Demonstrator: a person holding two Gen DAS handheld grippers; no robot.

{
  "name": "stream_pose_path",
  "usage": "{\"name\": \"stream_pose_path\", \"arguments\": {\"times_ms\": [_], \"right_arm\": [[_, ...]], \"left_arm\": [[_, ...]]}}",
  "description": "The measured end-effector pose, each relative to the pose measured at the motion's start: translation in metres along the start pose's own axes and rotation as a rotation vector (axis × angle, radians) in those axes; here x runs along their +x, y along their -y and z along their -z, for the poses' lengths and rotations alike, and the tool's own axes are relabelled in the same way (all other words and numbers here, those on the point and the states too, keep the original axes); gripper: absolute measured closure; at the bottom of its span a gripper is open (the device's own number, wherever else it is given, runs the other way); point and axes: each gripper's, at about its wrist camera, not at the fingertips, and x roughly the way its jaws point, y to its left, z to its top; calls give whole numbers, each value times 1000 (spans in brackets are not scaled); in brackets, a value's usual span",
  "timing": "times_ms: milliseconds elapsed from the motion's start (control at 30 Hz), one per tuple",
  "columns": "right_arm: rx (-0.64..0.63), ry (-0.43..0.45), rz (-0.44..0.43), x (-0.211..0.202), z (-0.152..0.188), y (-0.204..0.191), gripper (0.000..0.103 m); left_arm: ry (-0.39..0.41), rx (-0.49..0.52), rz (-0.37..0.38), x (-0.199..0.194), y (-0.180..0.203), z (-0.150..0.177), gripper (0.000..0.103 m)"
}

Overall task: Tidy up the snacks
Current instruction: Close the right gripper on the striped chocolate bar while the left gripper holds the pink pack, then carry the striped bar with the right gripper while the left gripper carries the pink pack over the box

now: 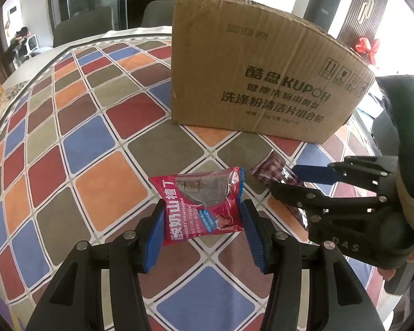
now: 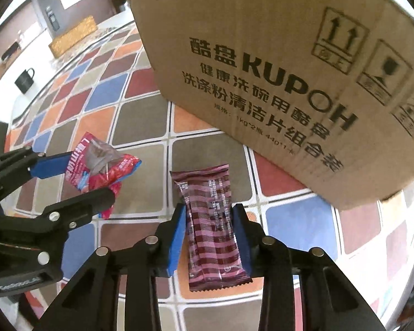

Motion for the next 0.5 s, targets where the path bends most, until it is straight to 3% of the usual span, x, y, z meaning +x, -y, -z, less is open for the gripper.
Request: {"name": "stream_pose_path", "arguments": {"times_ms": [500], "right_arm": [[161,166,12,-60,9,2,68]], "left_arm": [[106,50,15,-44,10,-6,51]]}}
